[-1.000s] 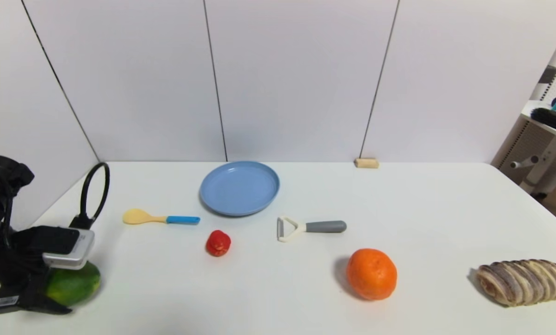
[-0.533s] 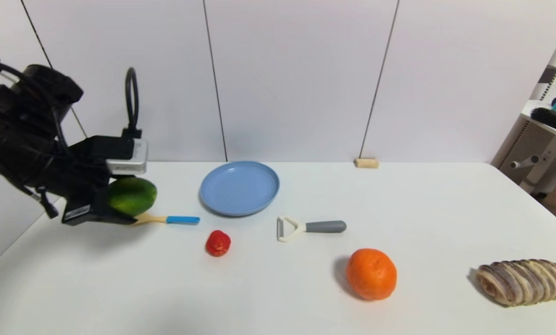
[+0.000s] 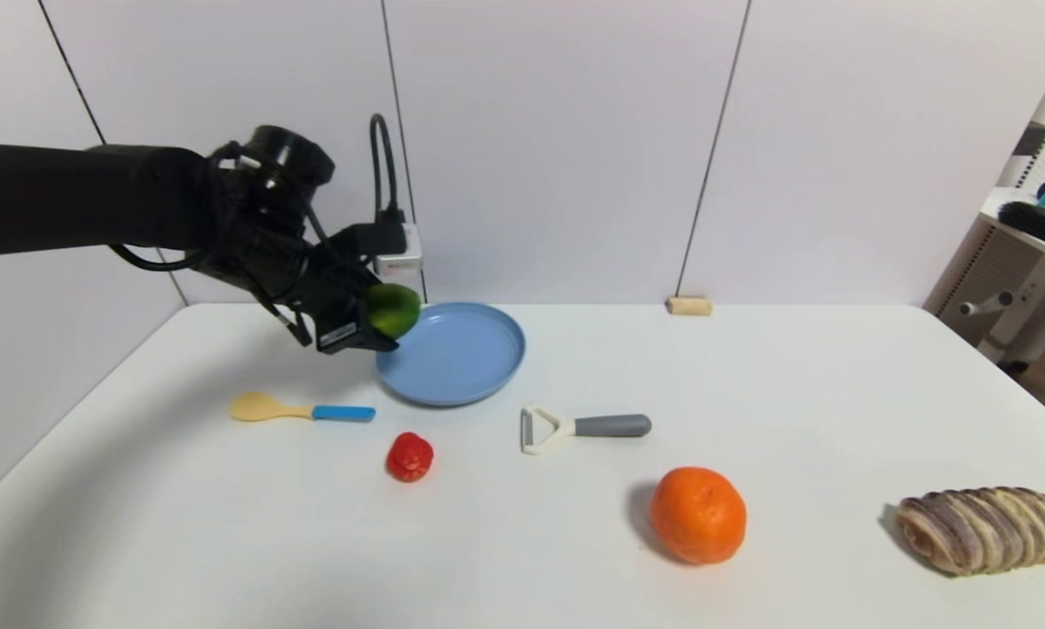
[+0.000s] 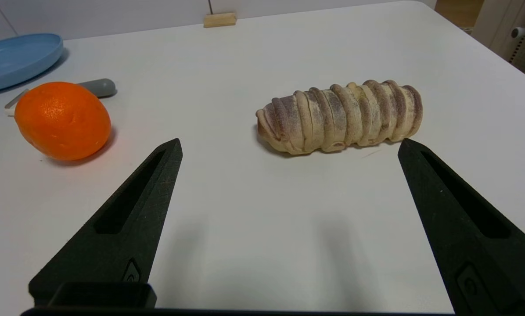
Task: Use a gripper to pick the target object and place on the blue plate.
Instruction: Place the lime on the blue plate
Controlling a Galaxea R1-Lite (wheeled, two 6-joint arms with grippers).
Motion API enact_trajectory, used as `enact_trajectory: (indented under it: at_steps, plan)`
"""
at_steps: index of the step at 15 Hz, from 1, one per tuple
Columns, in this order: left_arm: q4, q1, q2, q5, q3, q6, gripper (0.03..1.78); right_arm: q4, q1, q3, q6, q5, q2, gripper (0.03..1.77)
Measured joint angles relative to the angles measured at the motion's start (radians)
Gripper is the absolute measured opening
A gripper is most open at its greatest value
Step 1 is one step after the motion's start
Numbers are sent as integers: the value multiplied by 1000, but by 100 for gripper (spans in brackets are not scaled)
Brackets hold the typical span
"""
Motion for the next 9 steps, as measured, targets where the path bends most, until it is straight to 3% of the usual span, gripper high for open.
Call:
enact_trajectory:
  at_steps: [2,9]
  plan:
    - [-79,-40,66,3,-4,-53,107,0,0,0,-1,0,0,170]
    - [-94,-105,233,14,-134,-96,107,0,0,0,0,0,0,170]
